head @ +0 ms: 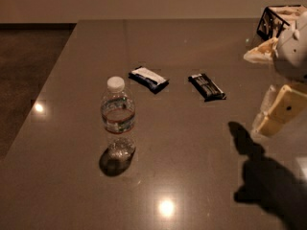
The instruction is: Knock water bottle over
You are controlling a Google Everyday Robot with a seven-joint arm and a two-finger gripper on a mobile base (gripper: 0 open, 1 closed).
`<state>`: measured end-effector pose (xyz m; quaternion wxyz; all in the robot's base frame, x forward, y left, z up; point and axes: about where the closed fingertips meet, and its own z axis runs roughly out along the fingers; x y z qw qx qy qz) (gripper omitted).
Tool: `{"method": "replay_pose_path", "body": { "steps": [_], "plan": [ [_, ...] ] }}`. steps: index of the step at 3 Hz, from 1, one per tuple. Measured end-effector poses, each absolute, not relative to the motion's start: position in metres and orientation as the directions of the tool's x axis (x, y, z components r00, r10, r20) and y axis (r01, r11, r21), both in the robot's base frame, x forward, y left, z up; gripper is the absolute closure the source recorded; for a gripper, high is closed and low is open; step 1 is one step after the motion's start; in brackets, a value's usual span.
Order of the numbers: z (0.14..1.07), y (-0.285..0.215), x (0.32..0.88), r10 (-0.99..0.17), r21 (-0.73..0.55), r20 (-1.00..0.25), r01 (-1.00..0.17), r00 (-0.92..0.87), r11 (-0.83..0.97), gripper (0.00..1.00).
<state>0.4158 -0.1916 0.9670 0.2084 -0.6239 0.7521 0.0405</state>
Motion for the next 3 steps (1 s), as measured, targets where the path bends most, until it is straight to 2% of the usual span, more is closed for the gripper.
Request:
{"method": "replay_pose_path", "body": {
  "steps": [1, 3],
  "plan": [
    [0.955, -0.159, 0.392, -0.87, -0.2, -0.49, -0.966, -0.048, 0.166, 0.0],
    [0.953, -0.069, 0.382, -0.716, -0.146, -0.698, -0.983, 0.019, 0.115, 0.0]
  ]
}}
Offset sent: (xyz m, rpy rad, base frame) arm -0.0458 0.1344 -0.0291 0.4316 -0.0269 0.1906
